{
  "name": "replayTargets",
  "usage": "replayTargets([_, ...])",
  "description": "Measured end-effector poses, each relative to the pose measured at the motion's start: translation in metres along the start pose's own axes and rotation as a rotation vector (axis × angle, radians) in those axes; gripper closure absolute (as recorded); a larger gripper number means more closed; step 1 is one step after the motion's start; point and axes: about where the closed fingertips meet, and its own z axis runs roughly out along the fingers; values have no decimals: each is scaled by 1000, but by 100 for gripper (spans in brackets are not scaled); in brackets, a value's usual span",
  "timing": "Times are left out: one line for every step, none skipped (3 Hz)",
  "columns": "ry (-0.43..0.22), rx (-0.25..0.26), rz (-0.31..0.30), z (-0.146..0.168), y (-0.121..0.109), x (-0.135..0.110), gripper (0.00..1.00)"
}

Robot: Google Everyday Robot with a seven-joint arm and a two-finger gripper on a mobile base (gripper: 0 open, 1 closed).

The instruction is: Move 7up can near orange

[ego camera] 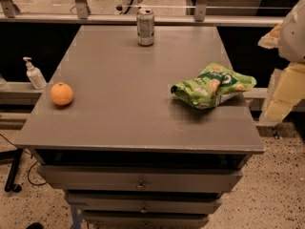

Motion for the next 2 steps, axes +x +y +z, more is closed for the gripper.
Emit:
replayTargets([-12,14,-9,1,-3,-5,0])
replayTargets([-73,41,1,14,-30,-23,0])
